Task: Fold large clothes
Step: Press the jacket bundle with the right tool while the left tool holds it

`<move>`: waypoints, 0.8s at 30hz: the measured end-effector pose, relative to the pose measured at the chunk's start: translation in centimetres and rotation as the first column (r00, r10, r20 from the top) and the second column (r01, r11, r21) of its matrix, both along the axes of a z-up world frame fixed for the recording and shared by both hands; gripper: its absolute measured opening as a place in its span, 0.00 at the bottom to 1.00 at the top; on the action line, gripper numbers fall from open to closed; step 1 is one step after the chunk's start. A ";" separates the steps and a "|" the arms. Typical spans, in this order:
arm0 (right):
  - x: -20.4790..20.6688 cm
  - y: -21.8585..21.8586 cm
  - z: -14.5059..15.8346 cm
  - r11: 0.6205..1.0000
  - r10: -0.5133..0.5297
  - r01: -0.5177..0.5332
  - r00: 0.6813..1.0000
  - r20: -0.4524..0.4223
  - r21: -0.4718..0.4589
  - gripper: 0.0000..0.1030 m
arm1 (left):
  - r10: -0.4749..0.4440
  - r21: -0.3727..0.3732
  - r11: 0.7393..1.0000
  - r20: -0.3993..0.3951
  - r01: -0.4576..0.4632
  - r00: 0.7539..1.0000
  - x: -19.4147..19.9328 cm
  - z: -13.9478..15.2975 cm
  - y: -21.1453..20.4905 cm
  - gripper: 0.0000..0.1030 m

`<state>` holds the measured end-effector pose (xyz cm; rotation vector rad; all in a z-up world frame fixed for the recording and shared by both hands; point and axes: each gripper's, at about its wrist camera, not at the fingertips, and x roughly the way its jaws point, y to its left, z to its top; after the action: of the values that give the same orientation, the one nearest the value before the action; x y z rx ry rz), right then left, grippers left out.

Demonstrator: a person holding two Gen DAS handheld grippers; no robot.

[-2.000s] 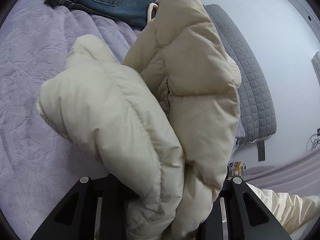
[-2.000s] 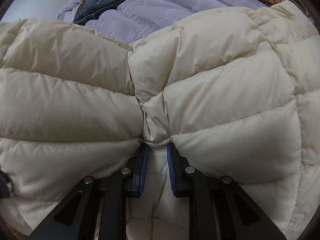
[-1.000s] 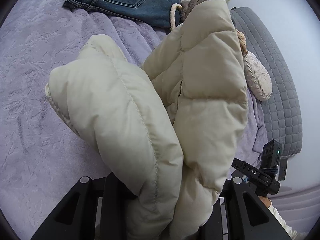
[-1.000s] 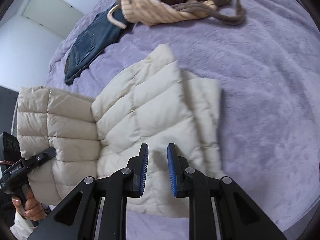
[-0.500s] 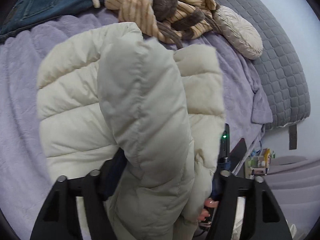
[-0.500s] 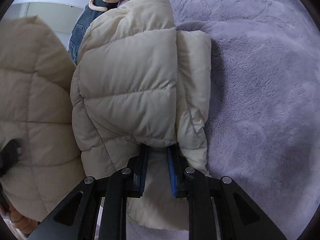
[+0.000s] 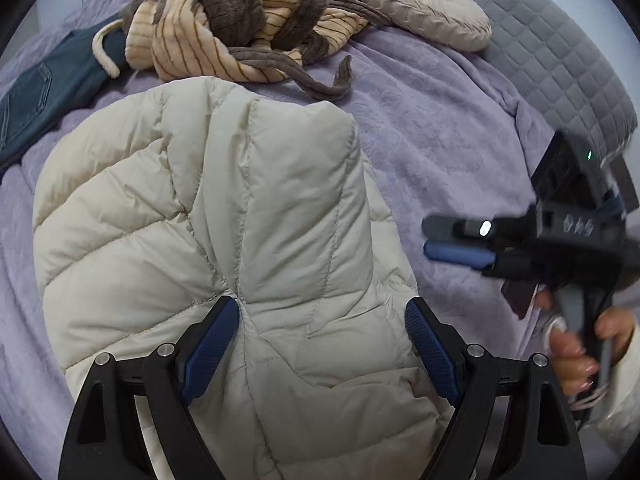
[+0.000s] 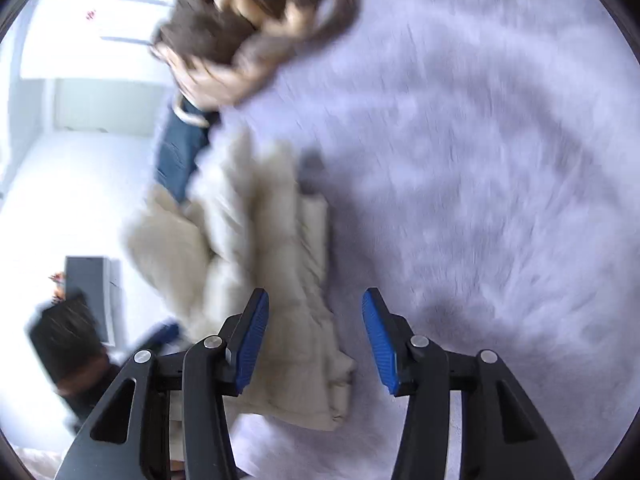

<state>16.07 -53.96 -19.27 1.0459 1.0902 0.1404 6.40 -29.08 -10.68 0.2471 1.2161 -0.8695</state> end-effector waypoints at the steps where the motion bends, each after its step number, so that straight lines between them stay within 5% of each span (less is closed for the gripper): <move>1: 0.4 -0.5 0.9 1.000 -0.002 0.001 0.999 0.034 0.019 0.52 | -0.013 0.012 1.000 0.016 0.012 1.000 -0.3 0.0 -0.1 0.83; 7: 5.5 0.6 5.0 0.981 0.127 -0.151 0.974 0.189 0.119 0.55 | -0.014 0.037 0.999 0.044 0.013 0.999 -0.7 0.0 0.0 0.83; 10: 7.5 2.7 4.7 0.964 0.225 -0.243 0.962 0.151 0.112 0.55 | -0.016 0.048 0.999 0.058 0.014 0.998 -0.8 0.1 -0.1 0.83; 11: 7.8 3.1 4.2 0.960 0.248 -0.261 0.961 0.123 0.102 0.47 | -0.017 0.054 0.998 0.063 0.014 0.998 -0.9 0.1 -0.3 0.83; 12: 8.3 3.7 3.6 0.958 0.263 -0.272 0.960 0.101 0.092 0.17 | -0.014 0.058 0.998 0.065 0.011 0.998 -0.9 0.2 -0.1 0.83; 13: 8.3 3.8 3.0 0.958 0.271 -0.277 0.960 0.075 0.075 0.13 | -0.011 0.052 0.999 0.057 0.008 0.998 -0.8 0.5 0.3 0.83; 20: 5.1 1.5 -2.2 0.975 0.219 -0.219 0.976 -0.012 0.027 0.10 | 0.103 -0.084 0.990 -0.094 -0.111 0.990 2.1 3.3 5.4 0.83; 24: 4.9 1.4 -4.1 0.975 0.220 -0.220 0.975 -0.033 0.004 0.10 | 0.274 -0.135 0.942 -0.221 -0.308 0.936 6.7 3.1 10.4 0.83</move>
<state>20.99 -52.56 -23.33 0.9282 1.2357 0.3021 13.11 -18.67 -7.58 -0.1602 1.3169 -0.7422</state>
